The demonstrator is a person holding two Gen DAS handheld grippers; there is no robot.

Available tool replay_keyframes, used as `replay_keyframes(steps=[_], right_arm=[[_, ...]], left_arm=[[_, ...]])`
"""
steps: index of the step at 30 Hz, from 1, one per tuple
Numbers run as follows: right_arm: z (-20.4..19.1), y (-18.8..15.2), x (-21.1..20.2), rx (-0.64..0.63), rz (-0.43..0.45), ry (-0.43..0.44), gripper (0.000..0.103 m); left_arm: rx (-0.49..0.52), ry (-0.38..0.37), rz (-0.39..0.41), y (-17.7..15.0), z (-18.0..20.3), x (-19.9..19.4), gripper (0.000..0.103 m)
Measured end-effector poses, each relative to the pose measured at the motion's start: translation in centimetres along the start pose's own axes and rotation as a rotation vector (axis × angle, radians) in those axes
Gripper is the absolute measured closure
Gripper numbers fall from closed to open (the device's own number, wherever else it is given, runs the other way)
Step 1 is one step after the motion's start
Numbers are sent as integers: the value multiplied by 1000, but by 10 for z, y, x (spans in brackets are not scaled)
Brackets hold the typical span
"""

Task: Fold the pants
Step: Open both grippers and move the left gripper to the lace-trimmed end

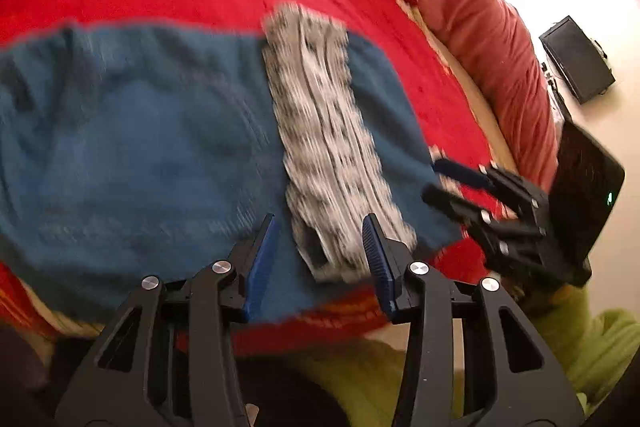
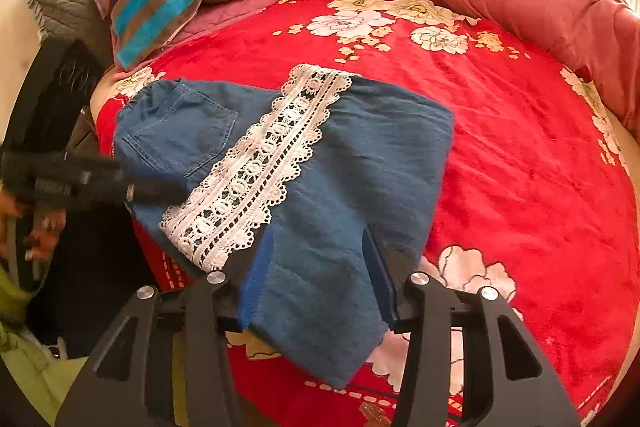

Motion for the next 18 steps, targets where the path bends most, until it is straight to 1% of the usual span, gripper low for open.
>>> replay_keyframes(steps=[1,3,5,6,7,8,10,11,12,15,17,18], right_arm=[[0,0,2,4,-3,4,58],[0,-3,5,11,-11,5,58],[-1,-6,6,16,-17,9,58],[-1,-7,7,18,-19,9,58],[0,-8,7,20,-22,10,58],[1,-11,8,21,-27,9,58],[3,-16,11,26,-45,2,58],[5,-17,11,29,-48,0,58],[6,-17,9,32,-45,-1,58],[6,-17,4,31,-33,-5,58],[3,-16,1,32,-24,-1,58],[1,-16,1,30,-25,0,58]], left_arm=[[-3,14,-10,-4,0,6,67],[-18,25,-3,-6,0,13,62],[-16,25,-3,-4,4,19,63],[-5,30,5,-2,6,22,65],[-3,30,7,-2,6,24,82],[-5,27,2,-3,6,27,89],[-12,15,2,-5,7,23,93],[-1,3,-5,-7,13,20,93],[20,10,-5,-8,16,16,93],[79,82,-9,-18,17,9,93],[57,97,-3,-19,10,10,87],[57,110,2,-18,7,10,82]])
Point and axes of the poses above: each gripper's, at about its wrist camera, not at the fingertips, and x roughly the way its jaws point, z to its right, y to its top, the point moved 10 cm from there along x, roughly the way its jaws point, and after that the axes turned 12 degrees about -y, right-handed, at the moved point
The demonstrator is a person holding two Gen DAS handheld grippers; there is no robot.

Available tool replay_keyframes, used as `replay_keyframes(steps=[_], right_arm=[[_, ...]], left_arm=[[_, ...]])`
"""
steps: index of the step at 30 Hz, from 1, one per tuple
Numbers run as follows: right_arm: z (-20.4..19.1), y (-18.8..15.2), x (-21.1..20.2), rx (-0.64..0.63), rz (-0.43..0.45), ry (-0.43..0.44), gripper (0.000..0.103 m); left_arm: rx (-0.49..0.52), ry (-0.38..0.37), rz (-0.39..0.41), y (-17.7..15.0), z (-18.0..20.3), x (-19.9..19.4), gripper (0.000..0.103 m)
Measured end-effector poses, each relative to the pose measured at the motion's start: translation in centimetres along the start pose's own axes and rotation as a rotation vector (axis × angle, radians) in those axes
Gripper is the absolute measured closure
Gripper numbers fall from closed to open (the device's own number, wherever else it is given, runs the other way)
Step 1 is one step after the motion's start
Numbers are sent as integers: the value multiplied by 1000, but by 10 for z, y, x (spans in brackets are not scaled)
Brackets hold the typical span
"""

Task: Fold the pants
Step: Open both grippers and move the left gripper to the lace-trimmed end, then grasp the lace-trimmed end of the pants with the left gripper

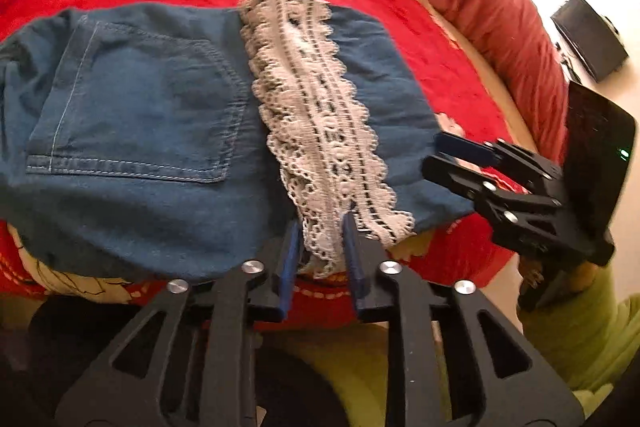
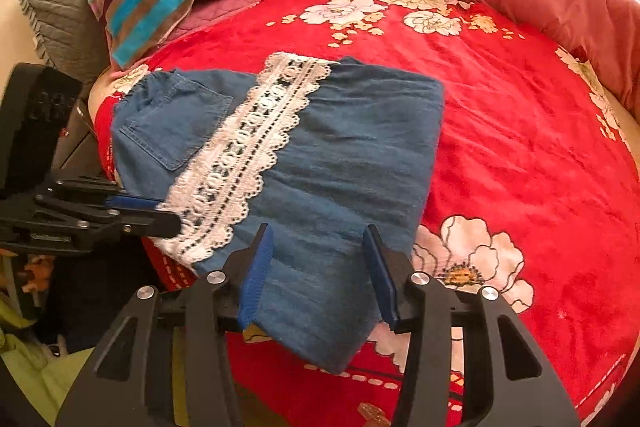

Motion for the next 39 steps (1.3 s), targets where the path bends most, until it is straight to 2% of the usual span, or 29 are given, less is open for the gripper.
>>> replay_keyframes(steps=[5,8,13,15,18,23,28,33,39], right_arm=[[-7,-5,0,-43,-13,-9,58],[0,-22,13,-66,-70,-73,58],[2,-22,12,-42,-62,-50,58],[9,-12,3,-5,-38,-20,57],[27,9,-5,52,12,-33,57],[30,41,1,17,43,-49,57],[25,66,29,3,11,-55,57],[24,81,60,-4,-26,-75,57],[44,84,95,0,-75,-170,56]], left_arm=[[39,36,2,0,-2,-1,79],[36,29,-3,-1,-6,2,76],[76,58,22,7,1,-6,76],[123,94,59,14,6,-19,76],[188,141,91,24,14,-30,76],[267,130,69,31,36,-15,76],[282,163,-37,13,26,20,76],[272,156,-47,11,19,23,76],[265,141,-40,12,16,22,75]])
Point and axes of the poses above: each gripper's, at about its wrist camera, not at the fingertips, and x roughly the way its jaws point, z to its right, y to its top, the point moved 10 cm from there along x, roughly the way its jaws point, and after that the axes turned 12 degrees about -y, right-handed, at the moved point
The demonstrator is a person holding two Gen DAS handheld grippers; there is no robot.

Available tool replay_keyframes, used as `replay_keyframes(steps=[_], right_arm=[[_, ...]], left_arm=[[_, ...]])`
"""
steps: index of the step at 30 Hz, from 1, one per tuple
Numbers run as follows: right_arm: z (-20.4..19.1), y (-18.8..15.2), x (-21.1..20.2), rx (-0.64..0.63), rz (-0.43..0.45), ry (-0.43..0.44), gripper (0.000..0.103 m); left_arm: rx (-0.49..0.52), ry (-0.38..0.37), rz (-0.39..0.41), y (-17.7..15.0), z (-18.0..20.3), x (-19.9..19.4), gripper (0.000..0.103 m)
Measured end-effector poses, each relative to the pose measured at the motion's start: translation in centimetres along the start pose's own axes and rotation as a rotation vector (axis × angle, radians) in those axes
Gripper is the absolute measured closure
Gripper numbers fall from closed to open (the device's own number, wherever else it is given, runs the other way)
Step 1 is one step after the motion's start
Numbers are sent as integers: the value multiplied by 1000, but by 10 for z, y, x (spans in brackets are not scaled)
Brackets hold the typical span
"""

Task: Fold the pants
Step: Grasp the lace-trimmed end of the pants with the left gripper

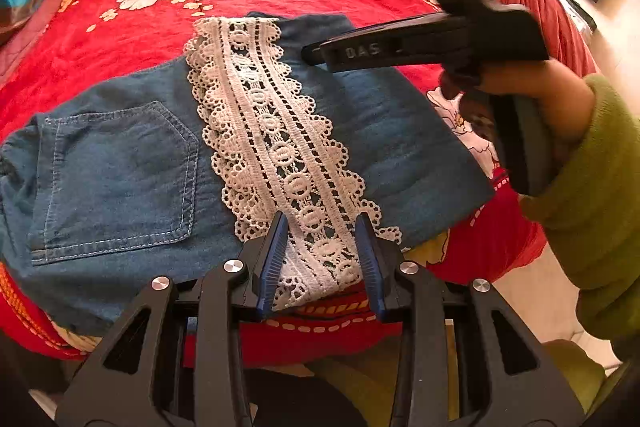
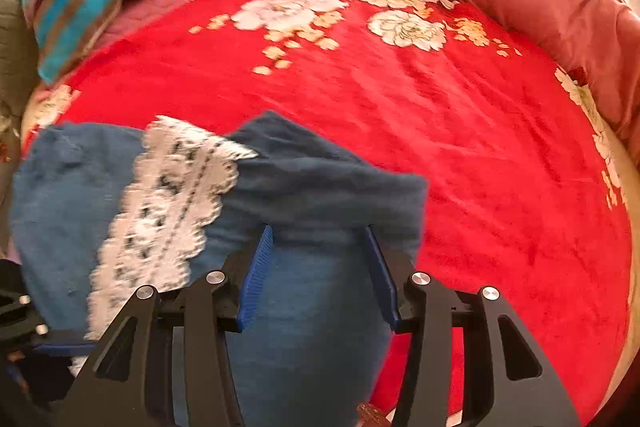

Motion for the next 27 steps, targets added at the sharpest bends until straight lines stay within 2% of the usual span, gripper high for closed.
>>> replay_keyframes(steps=[3,13,18,20,24,27], right_arm=[[3,-1,11,29,-24,10,55],[2,4,15,48,-6,14,53],[8,3,-6,118,23,54,50],[9,1,-14,134,30,66,44],[10,-2,-31,151,57,78,37],[11,-2,-45,162,78,88,36]], left_arm=[[-7,-8,3,-1,0,0,75],[-18,-17,9,-1,0,-1,75],[-33,-8,34,0,-3,-12,64],[-41,-1,44,1,-6,-16,64],[-51,13,75,6,-12,-29,64],[-57,32,101,9,-16,-38,58]])
Point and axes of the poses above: each gripper's, at about its wrist camera, not at the fingertips, and x roughly the way its jaws point, z to its right, y to its top, the point moved 10 cm from there along x, roughly the way its jaws point, and after that the axes turned 12 degrees about -y, right-handed, at the moved point
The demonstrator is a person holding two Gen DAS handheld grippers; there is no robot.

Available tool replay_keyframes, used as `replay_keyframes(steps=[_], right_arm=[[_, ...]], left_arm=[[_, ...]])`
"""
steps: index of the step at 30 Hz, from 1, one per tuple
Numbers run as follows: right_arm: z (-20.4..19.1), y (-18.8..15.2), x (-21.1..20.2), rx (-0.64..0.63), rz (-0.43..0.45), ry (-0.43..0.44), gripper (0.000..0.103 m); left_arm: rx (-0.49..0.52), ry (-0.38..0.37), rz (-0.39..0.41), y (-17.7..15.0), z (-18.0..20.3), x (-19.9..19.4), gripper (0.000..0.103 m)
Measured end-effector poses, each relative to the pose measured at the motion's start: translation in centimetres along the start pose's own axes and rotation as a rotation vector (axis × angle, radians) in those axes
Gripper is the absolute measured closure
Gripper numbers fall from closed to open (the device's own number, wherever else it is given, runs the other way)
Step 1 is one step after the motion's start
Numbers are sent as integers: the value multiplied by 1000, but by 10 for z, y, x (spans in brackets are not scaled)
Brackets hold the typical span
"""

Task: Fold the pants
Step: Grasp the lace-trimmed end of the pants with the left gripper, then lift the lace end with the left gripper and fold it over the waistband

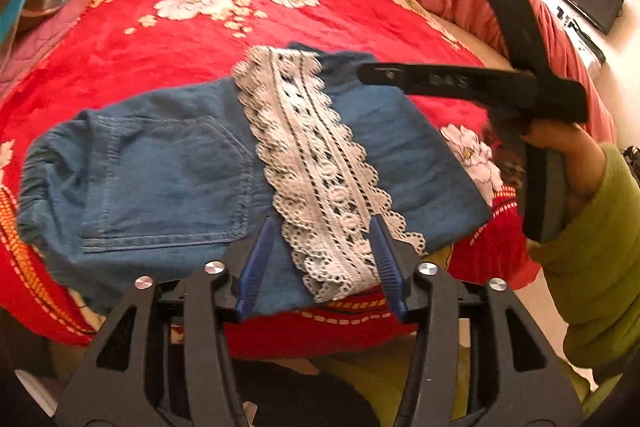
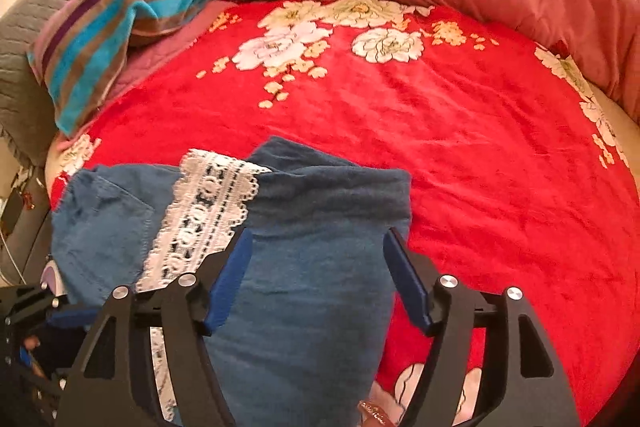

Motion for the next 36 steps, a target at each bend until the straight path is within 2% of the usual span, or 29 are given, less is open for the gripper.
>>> replay_keyframes(steps=[4,5,6,16,21,36], right_arm=[[-3,4,-12,-7,19,9,35],[-4,5,-14,-10,25,8,22],[-5,7,-17,-8,33,6,15],[-28,26,-37,-40,82,28,15],[-49,34,-44,-75,96,49,15],[-139,47,-36,-242,83,136,15]], left_arm=[[-22,24,23,4,-9,-9,47],[-29,29,29,4,-12,-11,46],[-36,32,37,4,-14,-14,44],[-84,93,106,9,-42,-46,20],[-119,121,129,6,-59,-60,14],[-230,174,164,-13,-110,-89,13]])
Point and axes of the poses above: each gripper's, at about its wrist camera, not at the fingertips, and x roughly the way its jaws point, z to its right, y to its top, the point moved 10 cm from there along x, roughly the way its jaws point, and after that the axes turned 12 degrees about -y, right-handed, at the moved point
